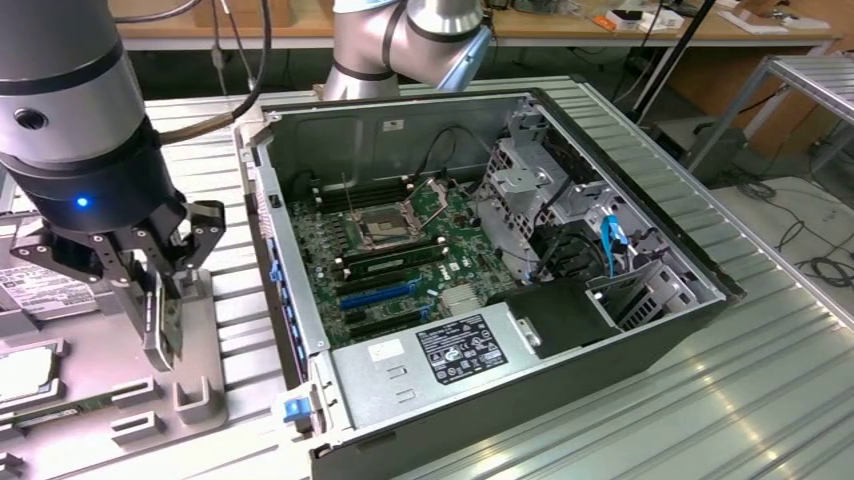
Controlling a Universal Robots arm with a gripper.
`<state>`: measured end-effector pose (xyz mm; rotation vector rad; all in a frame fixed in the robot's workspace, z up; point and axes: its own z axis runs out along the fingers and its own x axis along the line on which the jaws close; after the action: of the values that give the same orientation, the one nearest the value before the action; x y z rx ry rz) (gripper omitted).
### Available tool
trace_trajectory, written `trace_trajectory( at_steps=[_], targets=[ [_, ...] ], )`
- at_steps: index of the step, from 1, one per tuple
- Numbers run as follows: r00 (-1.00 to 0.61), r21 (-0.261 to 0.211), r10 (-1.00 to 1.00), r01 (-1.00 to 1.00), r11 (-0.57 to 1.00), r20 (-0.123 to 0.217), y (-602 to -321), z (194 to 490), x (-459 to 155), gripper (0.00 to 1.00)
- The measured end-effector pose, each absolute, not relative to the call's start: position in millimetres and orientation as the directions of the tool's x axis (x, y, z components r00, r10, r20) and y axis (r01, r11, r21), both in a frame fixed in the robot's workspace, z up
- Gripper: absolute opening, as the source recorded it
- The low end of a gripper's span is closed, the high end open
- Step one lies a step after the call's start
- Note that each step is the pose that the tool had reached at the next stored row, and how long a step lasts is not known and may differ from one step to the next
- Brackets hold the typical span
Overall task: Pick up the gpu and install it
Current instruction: 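Pick up the gpu and move the gpu toward the slot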
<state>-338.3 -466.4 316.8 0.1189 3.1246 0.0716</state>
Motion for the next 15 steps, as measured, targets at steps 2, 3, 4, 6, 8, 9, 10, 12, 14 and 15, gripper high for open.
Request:
trace_trajectory(
  at_steps=[2, 3, 4, 6, 8, 9, 10, 12, 14, 15],
  targets=[
    [-0.997, 0.046, 0.076, 0.076, 0.996, -0.012, -466, 323, -338, 0.27],
    [-0.997, 0.046, 0.076, 0.076, 0.996, -0.011, -466, 327, -338, 0.27],
    [-0.997, 0.046, 0.076, 0.076, 0.996, -0.011, -466, 330, -338, 0.27],
    [-0.997, 0.046, 0.076, 0.076, 0.996, -0.011, -466, 336, -338, 0.27],
    [-0.997, 0.046, 0.076, 0.076, 0.996, -0.011, -466, 339, -338, 0.27],
    [-0.997, 0.046, 0.076, 0.076, 0.996, -0.011, -466, 343, -338, 0.27],
    [-0.997, 0.046, 0.076, 0.076, 0.996, -0.011, -466, 345, -338, 0.27],
    [-0.997, 0.046, 0.076, 0.076, 0.996, -0.011, -466, 351, -338, 0.27],
    [-0.997, 0.046, 0.076, 0.076, 0.996, -0.011, -466, 355, -338, 0.27],
    [-0.997, 0.046, 0.076, 0.076, 0.996, -0.011, -466, 357, -338, 0.27]
  ],
)
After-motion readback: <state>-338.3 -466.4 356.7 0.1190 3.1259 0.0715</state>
